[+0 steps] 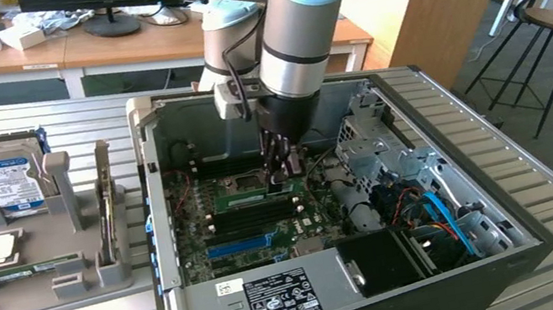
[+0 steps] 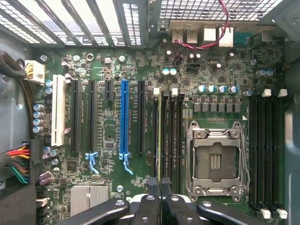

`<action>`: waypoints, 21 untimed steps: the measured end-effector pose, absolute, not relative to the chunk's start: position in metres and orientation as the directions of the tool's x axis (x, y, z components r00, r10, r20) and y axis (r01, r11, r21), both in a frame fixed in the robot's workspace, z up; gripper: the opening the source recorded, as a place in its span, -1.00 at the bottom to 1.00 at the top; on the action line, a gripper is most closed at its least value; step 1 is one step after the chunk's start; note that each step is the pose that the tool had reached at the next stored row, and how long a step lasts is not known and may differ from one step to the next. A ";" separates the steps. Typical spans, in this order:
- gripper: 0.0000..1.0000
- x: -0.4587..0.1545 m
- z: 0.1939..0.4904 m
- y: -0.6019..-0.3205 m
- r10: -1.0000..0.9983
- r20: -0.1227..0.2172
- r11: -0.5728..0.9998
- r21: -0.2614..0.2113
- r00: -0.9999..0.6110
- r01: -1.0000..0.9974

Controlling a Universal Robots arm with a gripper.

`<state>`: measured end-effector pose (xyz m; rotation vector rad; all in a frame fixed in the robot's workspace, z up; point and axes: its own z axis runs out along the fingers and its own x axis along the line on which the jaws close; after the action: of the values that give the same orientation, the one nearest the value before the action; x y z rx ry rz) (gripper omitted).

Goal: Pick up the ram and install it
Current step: 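Insert the ram into the slot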

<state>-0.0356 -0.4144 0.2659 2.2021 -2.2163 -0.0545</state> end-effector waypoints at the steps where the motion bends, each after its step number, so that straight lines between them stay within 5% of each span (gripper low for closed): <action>1: -0.77 -0.036 0.265 -0.414 -1.000 -0.013 0.006 0.037 -0.007 -0.999; 21: -0.77 -0.036 0.257 -0.414 -1.000 -0.013 0.006 0.037 -0.007 -0.999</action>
<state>-0.0356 -0.4144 0.2565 2.2021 -2.2163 -0.0544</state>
